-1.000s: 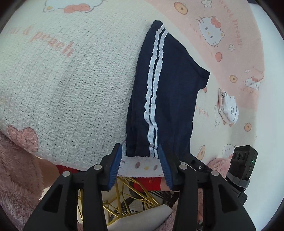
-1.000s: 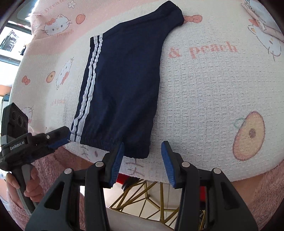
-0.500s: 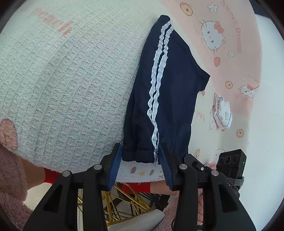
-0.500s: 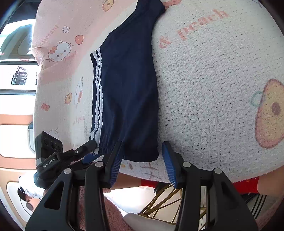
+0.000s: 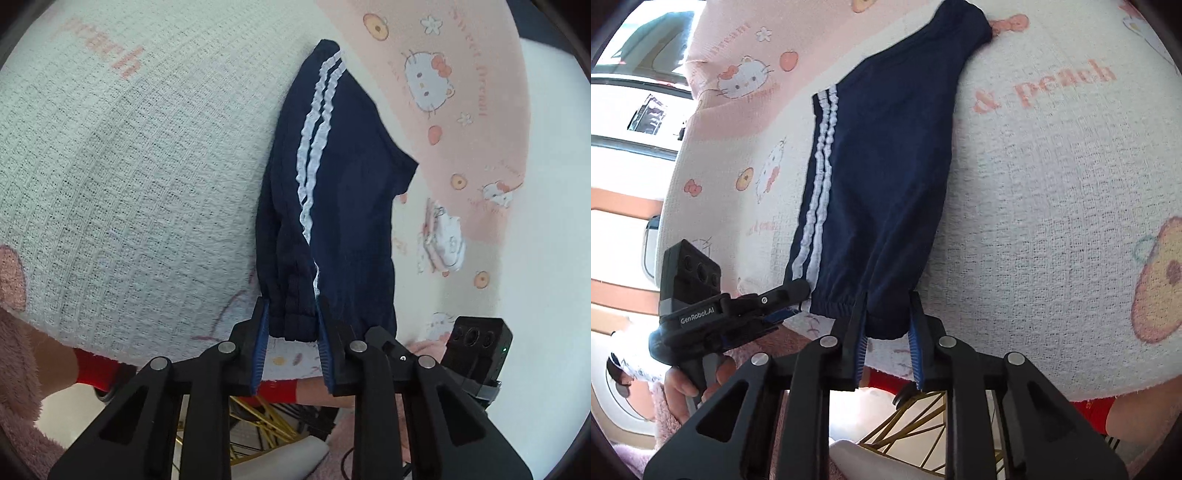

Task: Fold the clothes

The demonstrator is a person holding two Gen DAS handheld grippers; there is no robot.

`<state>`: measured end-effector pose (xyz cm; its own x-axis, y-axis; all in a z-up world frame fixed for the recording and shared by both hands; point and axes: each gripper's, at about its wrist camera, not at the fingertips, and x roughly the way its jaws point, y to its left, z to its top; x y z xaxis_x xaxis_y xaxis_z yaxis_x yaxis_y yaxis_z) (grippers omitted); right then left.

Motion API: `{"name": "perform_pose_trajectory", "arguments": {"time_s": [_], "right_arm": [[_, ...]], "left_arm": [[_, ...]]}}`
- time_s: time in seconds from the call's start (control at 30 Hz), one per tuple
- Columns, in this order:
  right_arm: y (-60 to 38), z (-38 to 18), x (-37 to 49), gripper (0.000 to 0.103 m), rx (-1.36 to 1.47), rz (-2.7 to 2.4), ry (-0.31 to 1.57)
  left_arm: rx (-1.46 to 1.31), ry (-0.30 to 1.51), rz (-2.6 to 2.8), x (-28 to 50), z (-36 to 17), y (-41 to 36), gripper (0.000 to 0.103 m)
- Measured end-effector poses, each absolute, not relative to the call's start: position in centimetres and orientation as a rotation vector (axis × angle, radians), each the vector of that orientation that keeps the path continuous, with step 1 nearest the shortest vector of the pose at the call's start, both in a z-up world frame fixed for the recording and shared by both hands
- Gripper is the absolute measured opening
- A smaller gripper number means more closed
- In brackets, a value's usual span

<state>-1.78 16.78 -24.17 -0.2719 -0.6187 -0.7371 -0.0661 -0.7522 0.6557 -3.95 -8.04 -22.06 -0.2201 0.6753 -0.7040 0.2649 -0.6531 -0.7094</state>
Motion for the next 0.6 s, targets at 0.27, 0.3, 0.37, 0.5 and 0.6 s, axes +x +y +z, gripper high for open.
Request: {"name": "perform_pose_trajectory", "arguments": {"time_s": [0.27, 0.3, 0.37, 0.5, 0.6], "right_arm": [[17.7, -21.3, -1.1, 0.017, 1.478, -2.108, -0.867], [17.7, -21.2, -0.9, 0.017, 1.478, -2.105, -0.863], [17.9, -21.1, -0.4, 0.017, 1.497, -2.075, -0.862], [18.3, -21.6, 0.6, 0.017, 1.550, -2.016, -0.914], [18.5, -21.7, 0.9, 0.017, 1.562, -2.006, -0.951]], "left_arm": [[-1.660, -1.025, 2.017, -3.3, -18.4, -7.2, 0.024], [-1.654, -1.022, 2.019, -3.2, -18.0, -7.2, 0.024], [-1.651, -1.049, 1.997, -2.7, -17.6, -7.4, 0.024], [-1.708, -1.043, 1.949, -1.5, -17.8, -7.2, 0.024], [-1.688, -1.069, 1.908, -1.2, -18.0, -7.3, 0.024]]}}
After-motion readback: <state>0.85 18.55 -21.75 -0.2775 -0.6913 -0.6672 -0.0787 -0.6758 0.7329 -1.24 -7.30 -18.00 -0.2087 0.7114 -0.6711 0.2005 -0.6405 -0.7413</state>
